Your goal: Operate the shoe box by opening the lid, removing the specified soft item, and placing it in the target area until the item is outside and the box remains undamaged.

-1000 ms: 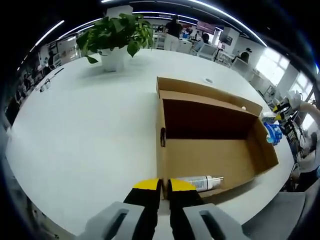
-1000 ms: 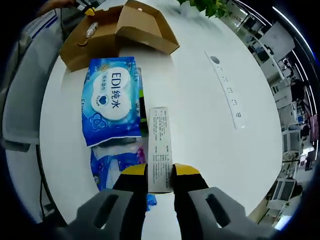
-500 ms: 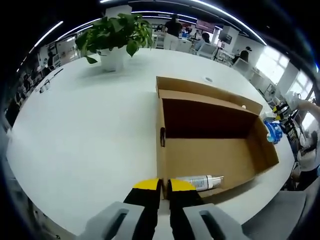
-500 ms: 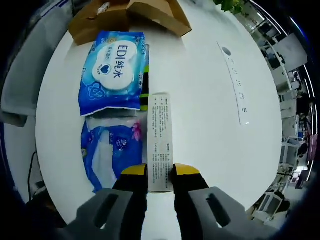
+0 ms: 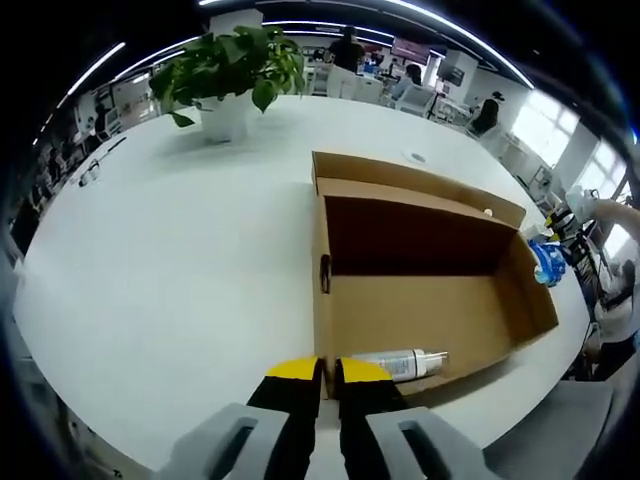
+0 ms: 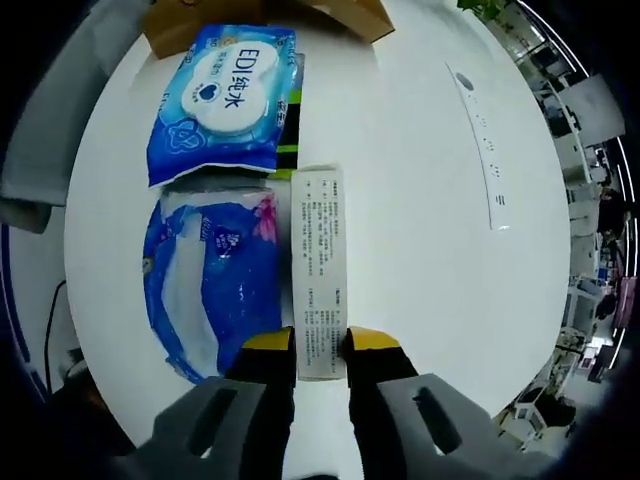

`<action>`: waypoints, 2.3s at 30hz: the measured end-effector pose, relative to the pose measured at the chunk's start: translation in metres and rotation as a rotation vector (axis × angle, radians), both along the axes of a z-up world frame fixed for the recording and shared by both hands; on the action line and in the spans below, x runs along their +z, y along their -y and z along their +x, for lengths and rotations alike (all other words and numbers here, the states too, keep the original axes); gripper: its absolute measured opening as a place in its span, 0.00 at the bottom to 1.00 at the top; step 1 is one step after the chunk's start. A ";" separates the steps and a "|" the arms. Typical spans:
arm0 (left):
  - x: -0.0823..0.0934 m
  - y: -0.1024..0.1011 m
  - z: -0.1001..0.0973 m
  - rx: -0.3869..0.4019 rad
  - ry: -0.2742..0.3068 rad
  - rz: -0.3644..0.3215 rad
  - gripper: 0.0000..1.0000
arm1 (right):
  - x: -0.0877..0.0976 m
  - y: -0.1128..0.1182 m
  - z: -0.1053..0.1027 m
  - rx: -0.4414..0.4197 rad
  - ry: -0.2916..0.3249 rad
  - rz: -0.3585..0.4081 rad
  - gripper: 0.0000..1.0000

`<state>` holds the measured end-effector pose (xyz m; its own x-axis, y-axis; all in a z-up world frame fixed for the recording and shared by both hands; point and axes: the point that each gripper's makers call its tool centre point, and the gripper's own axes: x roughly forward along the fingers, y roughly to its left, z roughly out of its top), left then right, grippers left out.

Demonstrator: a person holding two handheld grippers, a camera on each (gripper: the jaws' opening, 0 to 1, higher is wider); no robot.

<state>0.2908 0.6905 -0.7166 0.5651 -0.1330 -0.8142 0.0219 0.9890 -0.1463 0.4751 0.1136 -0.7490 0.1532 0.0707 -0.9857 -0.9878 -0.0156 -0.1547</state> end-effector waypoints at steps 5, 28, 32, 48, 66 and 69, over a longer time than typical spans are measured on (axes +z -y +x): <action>0.000 0.000 0.000 -0.001 -0.002 0.002 0.05 | 0.000 0.000 0.009 -0.041 0.015 0.015 0.18; 0.001 0.000 0.001 -0.011 0.003 0.015 0.06 | 0.015 0.006 0.010 -0.070 0.089 0.034 0.29; 0.002 0.001 0.002 -0.056 0.010 0.048 0.07 | 0.028 0.001 0.003 -0.107 0.107 0.077 0.34; 0.014 0.009 0.001 -0.152 0.059 0.048 0.27 | 0.066 -0.011 -0.029 -0.274 0.196 0.243 0.52; 0.045 0.029 0.010 -0.398 0.053 0.036 0.36 | 0.107 -0.040 -0.089 -0.519 0.276 0.506 0.73; 0.045 0.035 0.011 -0.474 0.028 0.055 0.36 | 0.111 -0.047 -0.100 -0.508 0.285 0.541 0.75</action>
